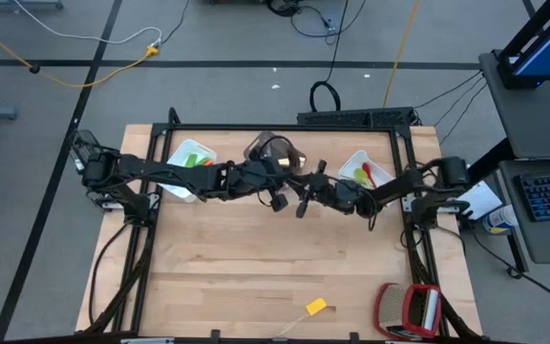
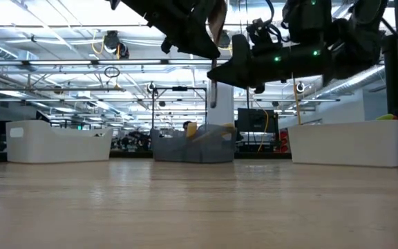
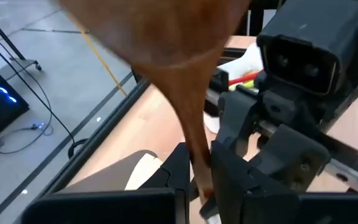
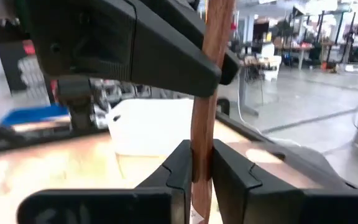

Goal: Pick & Place Kitchen Items
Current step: Put the brown serving spoon into the right white bin

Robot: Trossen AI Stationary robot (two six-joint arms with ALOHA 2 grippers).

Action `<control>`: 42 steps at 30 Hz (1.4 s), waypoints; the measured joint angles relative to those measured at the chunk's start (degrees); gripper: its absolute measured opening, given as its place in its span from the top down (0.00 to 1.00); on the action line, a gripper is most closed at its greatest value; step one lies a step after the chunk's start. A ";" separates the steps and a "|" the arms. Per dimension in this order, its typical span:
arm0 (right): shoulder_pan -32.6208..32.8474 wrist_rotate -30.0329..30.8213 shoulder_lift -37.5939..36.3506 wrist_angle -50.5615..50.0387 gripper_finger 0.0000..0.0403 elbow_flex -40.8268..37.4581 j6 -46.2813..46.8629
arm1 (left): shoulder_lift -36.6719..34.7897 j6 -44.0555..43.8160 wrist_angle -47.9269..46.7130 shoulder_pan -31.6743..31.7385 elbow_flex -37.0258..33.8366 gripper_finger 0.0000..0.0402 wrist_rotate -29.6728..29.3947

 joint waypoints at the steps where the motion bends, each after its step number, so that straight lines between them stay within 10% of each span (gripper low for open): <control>1: 0.06 0.38 -1.31 -2.11 0.92 0.00 -0.02 | 0.00 0.00 -0.56 0.00 0.00 0.91 0.00; 22: -0.03 0.45 -41.13 -71.33 0.94 -0.07 23.69 | -0.04 2.47 -11.43 2.42 -0.11 0.91 -2.45; 42: -7.45 -25.49 -60.93 -125.06 0.94 3.87 56.37 | -0.04 4.01 -7.81 4.57 -0.11 0.91 -1.31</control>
